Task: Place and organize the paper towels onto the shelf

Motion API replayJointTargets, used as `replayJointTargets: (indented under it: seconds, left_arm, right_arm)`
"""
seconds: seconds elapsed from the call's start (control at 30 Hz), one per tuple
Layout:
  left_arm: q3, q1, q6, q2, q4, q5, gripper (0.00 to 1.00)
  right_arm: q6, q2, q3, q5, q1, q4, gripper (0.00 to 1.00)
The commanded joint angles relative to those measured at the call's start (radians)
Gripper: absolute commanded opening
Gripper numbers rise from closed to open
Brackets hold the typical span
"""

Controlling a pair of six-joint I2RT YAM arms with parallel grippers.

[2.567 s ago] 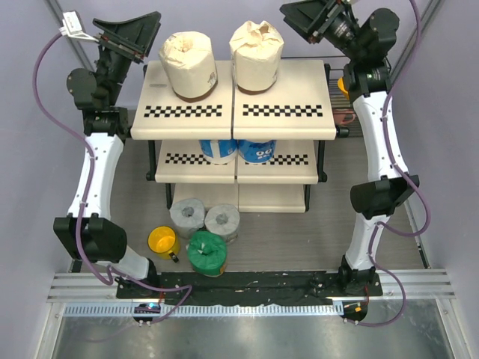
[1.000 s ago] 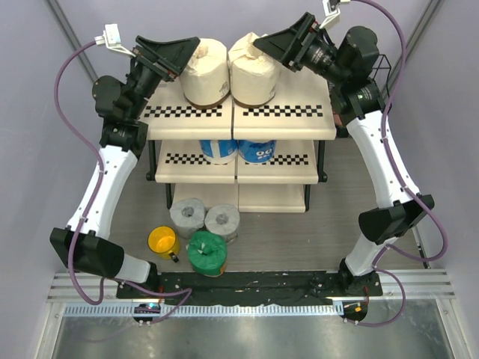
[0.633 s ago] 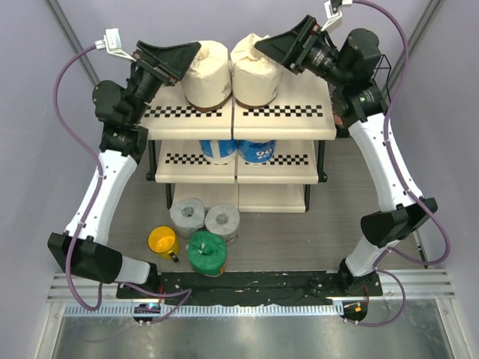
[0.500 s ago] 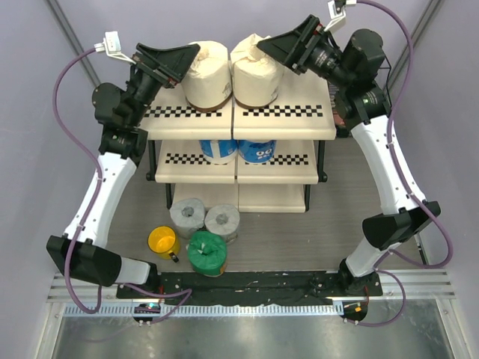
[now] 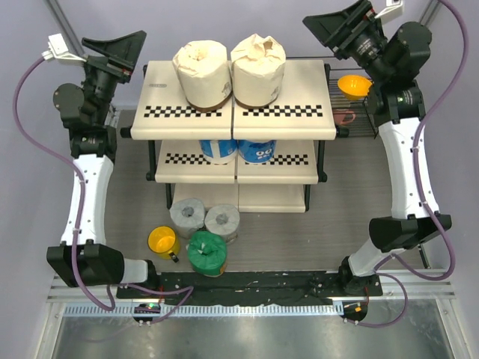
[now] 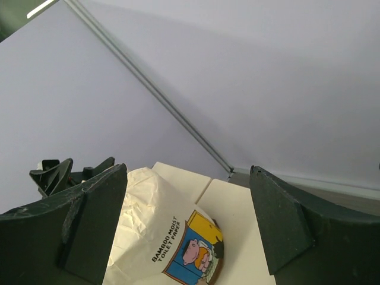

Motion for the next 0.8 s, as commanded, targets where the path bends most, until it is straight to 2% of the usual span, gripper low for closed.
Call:
replayJointTargets:
  seconds: [0.0, 0.1, 0.23, 0.3, 0.33, 0.43, 0.47, 0.6, 0.77]
  left_arm:
    - [-0.020, 0.069, -0.048, -0.099, 0.042, 0.052, 1.00]
    - [-0.063, 0.121, -0.022, -0.218, -0.065, 0.056, 1.00]
    - [-0.214, 0.135, 0.028, -0.431, -0.267, 0.025, 1.00]
    - [-0.238, 0.126, 0.121, -0.494, -0.402, 0.029, 1.00]
    - [-0.237, 0.119, 0.155, -0.543, -0.529, 0.013, 1.00]
    - [-0.272, 0.109, 0.235, -0.628, -0.624, -0.009, 1.00]
    - [-0.257, 0.068, 0.275, -0.636, -0.738, -0.033, 1.00]
    - [-0.301, -0.014, 0.364, -0.709, -0.871, -0.115, 1.00]
    - [-0.448, -0.085, 0.377, -0.804, -0.961, -0.164, 1.00]
  right_arm:
    - [-0.044, -0.135, -0.012, 0.029, -0.045, 0.012, 0.89]
    - [-0.140, -0.250, -0.037, 0.113, -0.042, -0.110, 0.89]
    - [-0.165, -0.503, -0.309, 0.213, -0.042, -0.109, 0.90]
    - [-0.192, -0.562, -0.349, 0.229, -0.042, -0.182, 0.90]
    - [-0.200, -0.609, -0.374, 0.223, -0.042, -0.213, 0.90]
    - [-0.196, -0.673, -0.443, 0.180, -0.042, -0.294, 0.90]
    - [-0.191, -0.708, -0.463, 0.166, -0.042, -0.323, 0.90]
    - [-0.188, -0.768, -0.537, 0.086, -0.044, -0.411, 0.89]
    - [-0.189, -0.814, -0.642, -0.015, -0.042, -0.520, 0.89]
